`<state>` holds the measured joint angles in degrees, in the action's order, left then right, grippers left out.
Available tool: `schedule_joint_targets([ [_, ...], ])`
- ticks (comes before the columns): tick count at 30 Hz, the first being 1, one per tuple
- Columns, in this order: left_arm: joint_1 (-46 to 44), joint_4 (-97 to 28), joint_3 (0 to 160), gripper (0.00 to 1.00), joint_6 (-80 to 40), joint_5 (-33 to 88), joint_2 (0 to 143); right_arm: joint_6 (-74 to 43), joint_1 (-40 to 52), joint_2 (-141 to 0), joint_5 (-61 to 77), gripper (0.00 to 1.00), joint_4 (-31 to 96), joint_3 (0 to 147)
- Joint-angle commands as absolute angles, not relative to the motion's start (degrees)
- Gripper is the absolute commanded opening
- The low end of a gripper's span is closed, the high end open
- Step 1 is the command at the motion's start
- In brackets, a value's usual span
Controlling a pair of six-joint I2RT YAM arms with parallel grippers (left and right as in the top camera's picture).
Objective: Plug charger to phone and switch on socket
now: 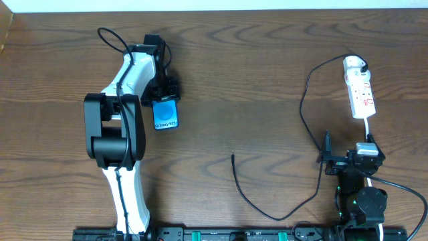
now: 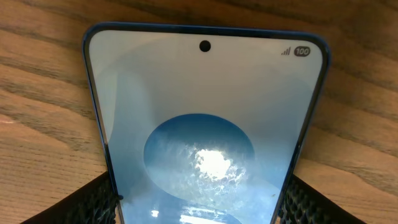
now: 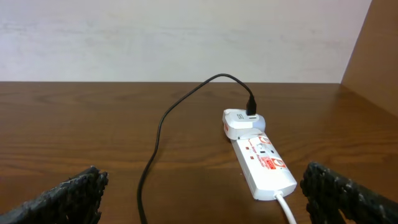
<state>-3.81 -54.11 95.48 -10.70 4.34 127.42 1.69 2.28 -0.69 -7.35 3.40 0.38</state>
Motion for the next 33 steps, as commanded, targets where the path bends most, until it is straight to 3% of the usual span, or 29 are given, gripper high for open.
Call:
schedule_joint_targets([
  [1,-3.5,-55.2,93.8,0.19,-11.2,3.4,126.7,0.9,3.0,-0.3,-7.8,0.99,3.6,0.3],
  [25,-3.5,-59.3,98.3,0.09,-11.3,3.4,124.5,0.9,3.0,-0.3,-7.8,0.99,3.6,0.3],
  [29,-3.5,-59.2,98.3,0.09,-11.3,3.4,124.5,0.9,3.0,-0.3,-7.8,0.99,3.6,0.3],
  [31,-3.5,-59.0,98.3,0.16,-11.3,3.4,124.5,0.9,3.0,-0.3,-7.8,0.99,3.6,0.3],
  [33,-3.5,-58.7,98.3,0.17,-11.3,3.4,124.5,0.9,3.0,-0.3,-7.8,0.99,3.6,0.3],
])
